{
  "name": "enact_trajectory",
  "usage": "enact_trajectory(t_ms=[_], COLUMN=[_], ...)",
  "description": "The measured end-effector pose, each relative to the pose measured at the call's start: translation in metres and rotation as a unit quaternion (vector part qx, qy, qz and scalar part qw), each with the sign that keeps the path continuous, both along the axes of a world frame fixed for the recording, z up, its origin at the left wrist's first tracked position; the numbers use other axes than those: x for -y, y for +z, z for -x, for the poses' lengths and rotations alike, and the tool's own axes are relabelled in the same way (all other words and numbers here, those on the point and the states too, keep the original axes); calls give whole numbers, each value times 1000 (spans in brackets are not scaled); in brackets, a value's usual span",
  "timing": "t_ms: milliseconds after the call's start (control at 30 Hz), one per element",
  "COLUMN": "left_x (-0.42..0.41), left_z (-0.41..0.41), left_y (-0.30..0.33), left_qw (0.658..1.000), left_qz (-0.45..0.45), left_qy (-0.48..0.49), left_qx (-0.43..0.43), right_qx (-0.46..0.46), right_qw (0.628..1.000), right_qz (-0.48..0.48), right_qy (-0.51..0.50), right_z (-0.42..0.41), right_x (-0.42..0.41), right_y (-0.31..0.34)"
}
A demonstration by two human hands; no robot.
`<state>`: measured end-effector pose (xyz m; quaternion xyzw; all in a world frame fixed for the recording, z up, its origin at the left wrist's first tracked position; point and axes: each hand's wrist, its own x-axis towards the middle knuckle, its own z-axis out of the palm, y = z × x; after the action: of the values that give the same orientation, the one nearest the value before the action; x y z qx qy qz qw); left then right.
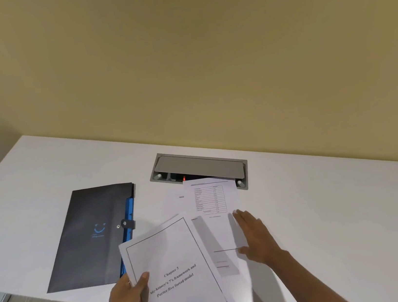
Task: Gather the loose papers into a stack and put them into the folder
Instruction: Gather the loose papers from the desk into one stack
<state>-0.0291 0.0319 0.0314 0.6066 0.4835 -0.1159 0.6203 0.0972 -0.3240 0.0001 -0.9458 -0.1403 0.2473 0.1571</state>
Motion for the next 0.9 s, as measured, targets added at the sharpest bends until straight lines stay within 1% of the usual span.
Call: enact_trajectory(t_ms=[67,167,267,500,633,767,900], left_x=[-3,-5,-4,4,6,5,2], left_z=[4,10,15,14,12,11,12], left_y=[1,2,5,10,11,9,5], left_qw=[1000,999,998,996,997,997,997], left_qz=[1,13,25,55,52,52,46], left_qy=[12,42,57,63,57,57,59], left_qx=[2,1,10,18,23,28,26], right_qx=[6,-18,-30,-10,21,46,67], right_qw=[998,993,990,983,983,988,996], right_qz=[34,68,82,117,110,70,8], right_qy=[45,97,110,142,146,126,59], right_z=[-6,-14,-15,-10,-10,-5,2], right_x=[-1,-2,0,7,6,9,13], right_y=[-3,-6,-12,-17,-20,-17,-16])
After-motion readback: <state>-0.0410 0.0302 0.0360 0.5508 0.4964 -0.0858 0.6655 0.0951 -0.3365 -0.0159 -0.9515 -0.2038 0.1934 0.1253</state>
